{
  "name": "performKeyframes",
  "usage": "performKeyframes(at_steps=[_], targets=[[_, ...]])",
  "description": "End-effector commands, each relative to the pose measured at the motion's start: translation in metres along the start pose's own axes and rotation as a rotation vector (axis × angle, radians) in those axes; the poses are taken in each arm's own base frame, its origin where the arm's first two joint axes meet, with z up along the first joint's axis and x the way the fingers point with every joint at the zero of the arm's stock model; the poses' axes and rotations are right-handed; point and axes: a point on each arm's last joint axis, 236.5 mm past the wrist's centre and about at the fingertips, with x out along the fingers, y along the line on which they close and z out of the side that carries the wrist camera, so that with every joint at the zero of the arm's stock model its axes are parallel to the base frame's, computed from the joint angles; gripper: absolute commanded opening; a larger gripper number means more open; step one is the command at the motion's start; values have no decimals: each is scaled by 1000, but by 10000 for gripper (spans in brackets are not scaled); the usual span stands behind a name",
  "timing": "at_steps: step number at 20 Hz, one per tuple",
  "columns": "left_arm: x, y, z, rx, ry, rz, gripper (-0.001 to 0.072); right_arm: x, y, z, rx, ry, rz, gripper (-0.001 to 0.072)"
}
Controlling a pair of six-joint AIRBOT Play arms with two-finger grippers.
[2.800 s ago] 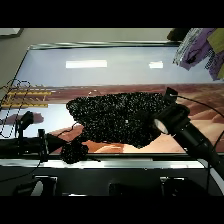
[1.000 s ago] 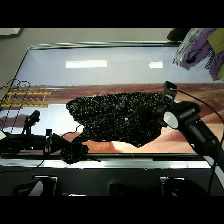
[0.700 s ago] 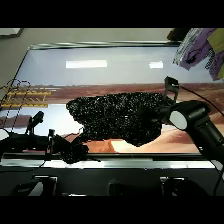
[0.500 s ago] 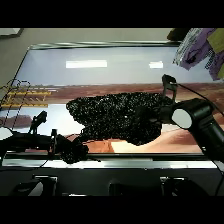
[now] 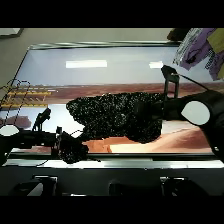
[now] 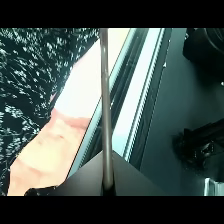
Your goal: Fold the clothes and pants, and hang the long-sleeved shirts on hangers.
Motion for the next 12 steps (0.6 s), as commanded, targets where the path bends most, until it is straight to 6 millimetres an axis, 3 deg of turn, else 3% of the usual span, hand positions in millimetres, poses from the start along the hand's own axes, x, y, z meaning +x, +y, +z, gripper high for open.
performKeyframes(at_steps=[1, 7, 12], targets=[[15, 4, 0, 27, 17, 14, 23, -13, 8, 2, -9, -1, 18, 28], [40, 10, 23, 80, -50, 46, 23, -14, 12, -14, -6, 67, 36, 29], [65, 4, 19, 101, -20, 26, 23, -15, 13, -15, -5, 73, 41, 29]])
